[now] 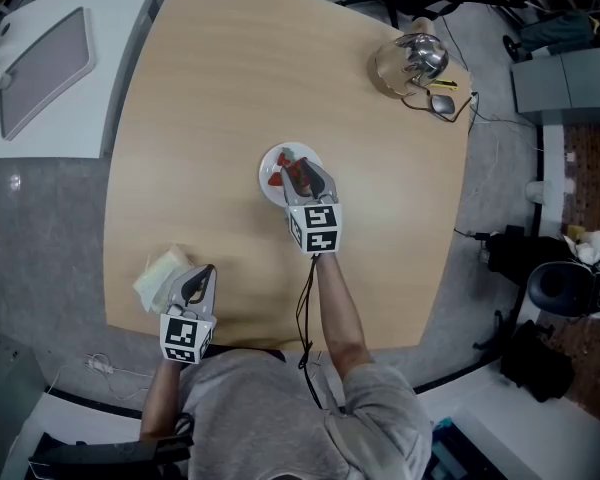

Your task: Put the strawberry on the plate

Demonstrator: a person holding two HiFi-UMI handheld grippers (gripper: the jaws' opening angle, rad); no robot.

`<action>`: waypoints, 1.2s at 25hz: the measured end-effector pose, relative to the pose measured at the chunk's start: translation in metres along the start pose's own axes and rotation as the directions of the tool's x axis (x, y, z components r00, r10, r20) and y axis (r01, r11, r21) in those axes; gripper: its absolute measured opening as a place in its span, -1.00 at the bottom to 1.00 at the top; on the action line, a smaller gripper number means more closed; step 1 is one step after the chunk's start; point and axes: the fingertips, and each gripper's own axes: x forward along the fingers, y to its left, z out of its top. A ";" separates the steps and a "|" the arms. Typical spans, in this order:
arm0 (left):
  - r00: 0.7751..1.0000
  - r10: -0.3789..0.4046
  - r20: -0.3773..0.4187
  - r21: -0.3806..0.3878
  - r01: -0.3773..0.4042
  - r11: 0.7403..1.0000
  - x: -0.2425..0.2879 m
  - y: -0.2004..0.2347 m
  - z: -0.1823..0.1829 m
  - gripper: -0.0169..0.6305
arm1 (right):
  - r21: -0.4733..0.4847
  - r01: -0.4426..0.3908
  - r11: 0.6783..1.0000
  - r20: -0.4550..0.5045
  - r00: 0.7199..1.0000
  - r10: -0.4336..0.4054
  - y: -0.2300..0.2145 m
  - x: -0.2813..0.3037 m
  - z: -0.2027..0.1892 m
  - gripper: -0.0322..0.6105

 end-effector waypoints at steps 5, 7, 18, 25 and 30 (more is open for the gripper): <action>1.000 -0.007 0.012 0.003 0.007 1.000 -0.006 -0.003 0.001 -0.89 | -0.004 0.015 1.000 0.013 1.000 -0.015 0.002 -0.009 0.004 -0.50; 1.000 -0.010 0.019 0.005 0.009 1.000 -0.008 -0.004 0.002 -0.89 | -0.006 0.020 1.000 0.022 1.000 -0.020 0.003 -0.013 0.007 -0.52; 0.998 -0.023 0.058 0.021 0.022 1.000 -0.023 -0.010 0.004 -0.89 | -0.011 0.050 0.999 0.055 0.997 -0.050 0.009 -0.039 0.013 -0.72; 0.996 -0.037 0.078 0.038 0.034 0.999 -0.039 -0.021 0.002 -0.89 | 0.005 0.079 0.997 0.088 0.993 -0.080 0.012 -0.066 0.017 -0.84; 0.994 -0.055 0.096 0.063 0.050 0.997 -0.054 -0.034 -0.001 -0.89 | 0.005 0.092 0.996 0.114 0.989 -0.092 0.021 -0.093 0.020 -0.86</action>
